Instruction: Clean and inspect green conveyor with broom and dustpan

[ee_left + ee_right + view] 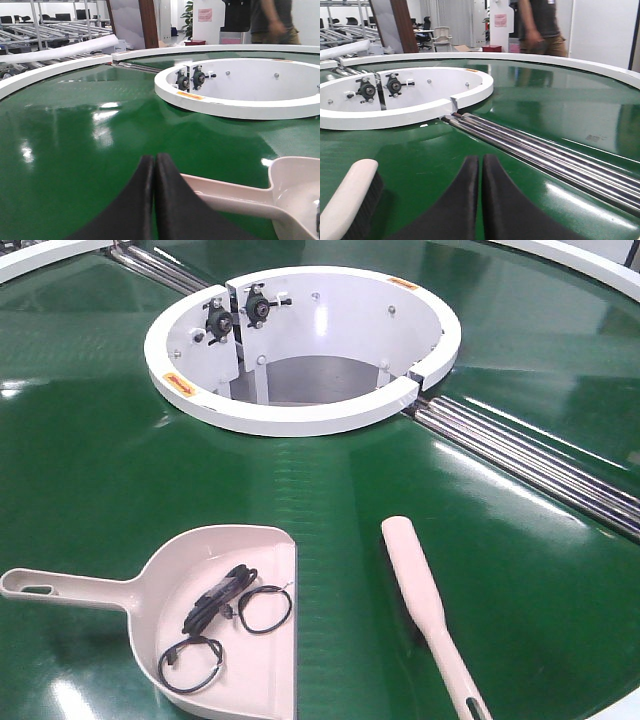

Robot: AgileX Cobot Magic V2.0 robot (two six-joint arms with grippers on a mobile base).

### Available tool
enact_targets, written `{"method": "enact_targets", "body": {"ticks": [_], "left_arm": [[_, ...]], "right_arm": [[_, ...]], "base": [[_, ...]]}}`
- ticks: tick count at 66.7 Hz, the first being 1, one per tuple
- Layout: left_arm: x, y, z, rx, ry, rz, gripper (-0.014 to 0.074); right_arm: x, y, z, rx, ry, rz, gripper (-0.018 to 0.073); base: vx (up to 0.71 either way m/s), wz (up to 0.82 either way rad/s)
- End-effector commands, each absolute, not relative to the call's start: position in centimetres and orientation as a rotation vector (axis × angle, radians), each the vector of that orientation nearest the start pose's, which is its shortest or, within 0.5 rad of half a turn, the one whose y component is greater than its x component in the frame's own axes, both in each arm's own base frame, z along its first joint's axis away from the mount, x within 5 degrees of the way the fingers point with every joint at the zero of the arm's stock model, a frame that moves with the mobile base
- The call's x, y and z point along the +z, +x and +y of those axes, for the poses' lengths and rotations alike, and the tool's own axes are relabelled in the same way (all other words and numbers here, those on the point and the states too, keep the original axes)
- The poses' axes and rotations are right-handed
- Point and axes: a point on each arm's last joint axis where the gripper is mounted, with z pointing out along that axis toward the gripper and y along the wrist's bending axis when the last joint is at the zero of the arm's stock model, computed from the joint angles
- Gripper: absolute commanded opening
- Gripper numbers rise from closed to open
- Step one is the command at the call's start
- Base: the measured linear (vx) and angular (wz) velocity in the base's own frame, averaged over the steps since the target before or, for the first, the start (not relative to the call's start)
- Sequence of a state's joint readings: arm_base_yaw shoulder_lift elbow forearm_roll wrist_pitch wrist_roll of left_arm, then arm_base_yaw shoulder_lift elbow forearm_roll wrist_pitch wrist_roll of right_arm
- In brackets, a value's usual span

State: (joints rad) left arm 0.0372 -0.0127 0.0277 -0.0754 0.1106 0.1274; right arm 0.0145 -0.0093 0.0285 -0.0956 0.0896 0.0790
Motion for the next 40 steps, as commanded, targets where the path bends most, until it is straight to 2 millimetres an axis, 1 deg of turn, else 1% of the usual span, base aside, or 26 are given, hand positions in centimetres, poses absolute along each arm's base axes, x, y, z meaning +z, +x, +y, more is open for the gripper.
{"method": "enact_targets", "body": {"ticks": [1, 40], "left_arm": [[19.42, 5.65, 0.2, 0.061, 0.003, 1.546, -0.0022], [19.42, 5.65, 0.2, 0.061, 0.003, 1.546, -0.0022]], "right_arm": [[19.89, 5.66, 0.09, -0.014, -0.04, 1.52, -0.0005], [19.89, 5.66, 0.09, -0.014, -0.04, 1.52, -0.0005]], "base": [[0.0, 0.0], [0.0, 0.0]]}}
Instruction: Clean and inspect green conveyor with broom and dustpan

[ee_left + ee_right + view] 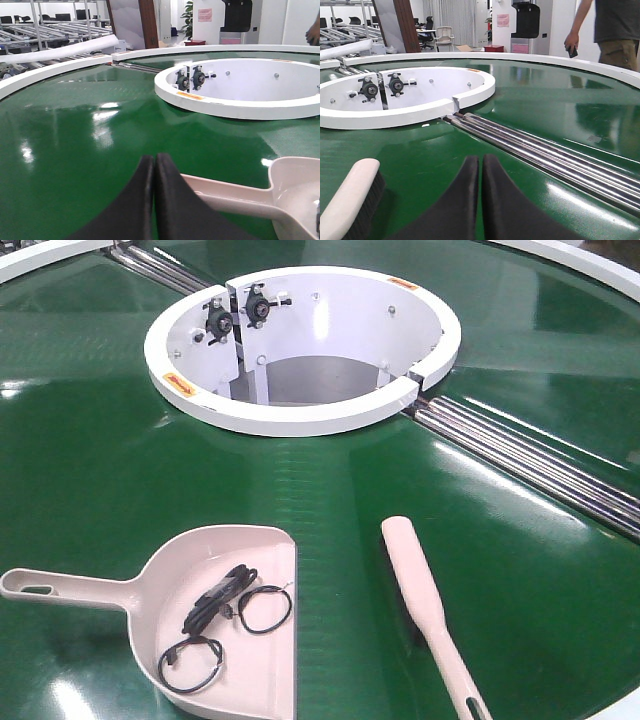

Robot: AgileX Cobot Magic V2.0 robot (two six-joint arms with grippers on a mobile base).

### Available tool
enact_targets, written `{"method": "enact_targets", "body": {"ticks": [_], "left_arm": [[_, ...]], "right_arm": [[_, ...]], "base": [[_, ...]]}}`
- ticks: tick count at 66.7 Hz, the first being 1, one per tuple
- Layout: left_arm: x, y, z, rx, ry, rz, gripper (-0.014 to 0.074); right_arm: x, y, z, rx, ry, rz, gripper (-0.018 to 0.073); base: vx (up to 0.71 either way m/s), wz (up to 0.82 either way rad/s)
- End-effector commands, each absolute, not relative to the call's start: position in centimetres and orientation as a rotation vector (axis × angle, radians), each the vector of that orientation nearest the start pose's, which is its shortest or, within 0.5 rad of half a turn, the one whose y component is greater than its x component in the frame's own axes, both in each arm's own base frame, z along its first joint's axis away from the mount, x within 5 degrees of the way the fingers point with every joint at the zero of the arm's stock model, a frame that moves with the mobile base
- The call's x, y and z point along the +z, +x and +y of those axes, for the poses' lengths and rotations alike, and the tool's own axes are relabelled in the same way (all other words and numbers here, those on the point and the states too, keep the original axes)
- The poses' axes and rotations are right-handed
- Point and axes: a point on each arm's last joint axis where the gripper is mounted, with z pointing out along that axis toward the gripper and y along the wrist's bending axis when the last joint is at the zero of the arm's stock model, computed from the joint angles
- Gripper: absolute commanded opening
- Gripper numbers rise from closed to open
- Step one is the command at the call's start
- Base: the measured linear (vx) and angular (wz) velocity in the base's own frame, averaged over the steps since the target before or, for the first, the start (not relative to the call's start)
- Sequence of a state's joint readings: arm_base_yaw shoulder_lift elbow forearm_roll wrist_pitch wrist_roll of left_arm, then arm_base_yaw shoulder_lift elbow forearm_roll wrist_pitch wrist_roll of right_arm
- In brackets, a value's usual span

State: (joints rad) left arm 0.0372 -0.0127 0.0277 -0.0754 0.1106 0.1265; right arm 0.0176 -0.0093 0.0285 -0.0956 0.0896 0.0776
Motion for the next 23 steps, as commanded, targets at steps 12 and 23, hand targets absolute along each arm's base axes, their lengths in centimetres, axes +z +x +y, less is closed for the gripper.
{"method": "enact_targets", "body": {"ticks": [12, 23], "left_arm": [[19.42, 5.65, 0.2, 0.061, 0.003, 1.546, -0.0022], [19.42, 5.65, 0.2, 0.061, 0.003, 1.546, -0.0022]], "right_arm": [[19.89, 5.66, 0.09, -0.014, -0.04, 1.52, -0.0005], [19.89, 5.66, 0.09, -0.014, -0.04, 1.52, -0.0005]], "base": [[0.0, 0.0], [0.0, 0.0]]}}
